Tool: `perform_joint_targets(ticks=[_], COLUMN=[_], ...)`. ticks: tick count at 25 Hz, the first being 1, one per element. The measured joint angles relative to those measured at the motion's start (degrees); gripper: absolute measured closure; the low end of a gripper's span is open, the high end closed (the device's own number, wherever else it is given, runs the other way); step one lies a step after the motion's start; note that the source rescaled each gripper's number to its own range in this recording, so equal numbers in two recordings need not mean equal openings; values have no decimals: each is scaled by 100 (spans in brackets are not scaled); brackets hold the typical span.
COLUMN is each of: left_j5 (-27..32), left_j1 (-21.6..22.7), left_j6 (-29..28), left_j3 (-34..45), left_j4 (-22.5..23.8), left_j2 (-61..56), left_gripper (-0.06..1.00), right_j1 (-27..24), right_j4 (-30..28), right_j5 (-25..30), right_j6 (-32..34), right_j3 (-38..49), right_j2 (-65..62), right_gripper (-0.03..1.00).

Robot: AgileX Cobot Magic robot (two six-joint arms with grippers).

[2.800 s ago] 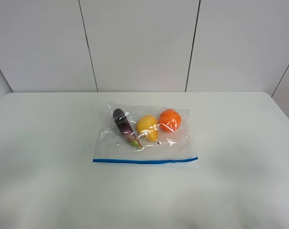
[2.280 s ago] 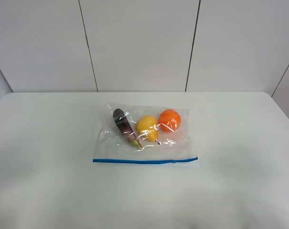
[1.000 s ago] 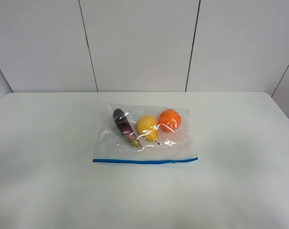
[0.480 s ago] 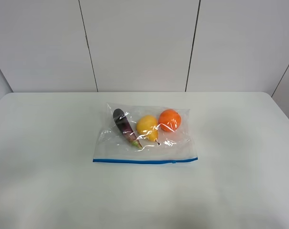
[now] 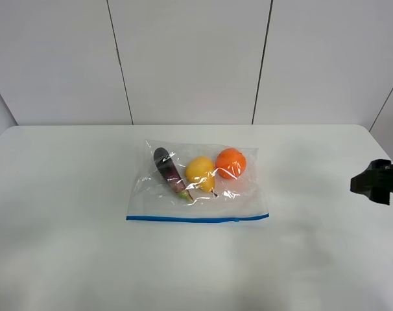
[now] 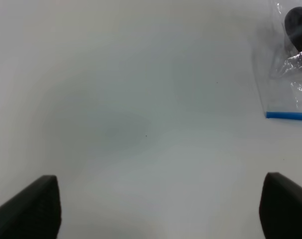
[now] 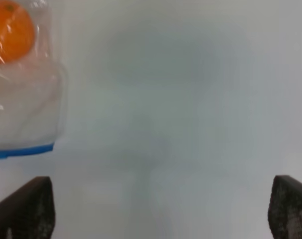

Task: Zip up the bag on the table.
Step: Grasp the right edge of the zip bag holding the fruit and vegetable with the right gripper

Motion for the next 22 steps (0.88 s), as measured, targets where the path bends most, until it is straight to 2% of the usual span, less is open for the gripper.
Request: perform_joint_targets(ticks=[7,8,11,18,22], left_j5=[0,0,0,0,0], left_j1=[0,0,0,0,0], left_j6=[0,0,0,0,0], left_j3=[0,0,0,0,0], left_j4=[0,0,0,0,0], left_j2=[0,0,0,0,0], left_gripper=[-6,-6,-6,-6,-6], right_j1=[0,0,0,0,0], right_j4=[1076,1076,1560,1835,2186], right_j5=[-212,-212,-396,-633,-689], right_j6=[-941,-941,-1244,-1318,-1564], right_j3=[0,0,0,-6,-11], right_j2=[795,795,1102,1592,2053], right_gripper=[3,3,3,3,4])
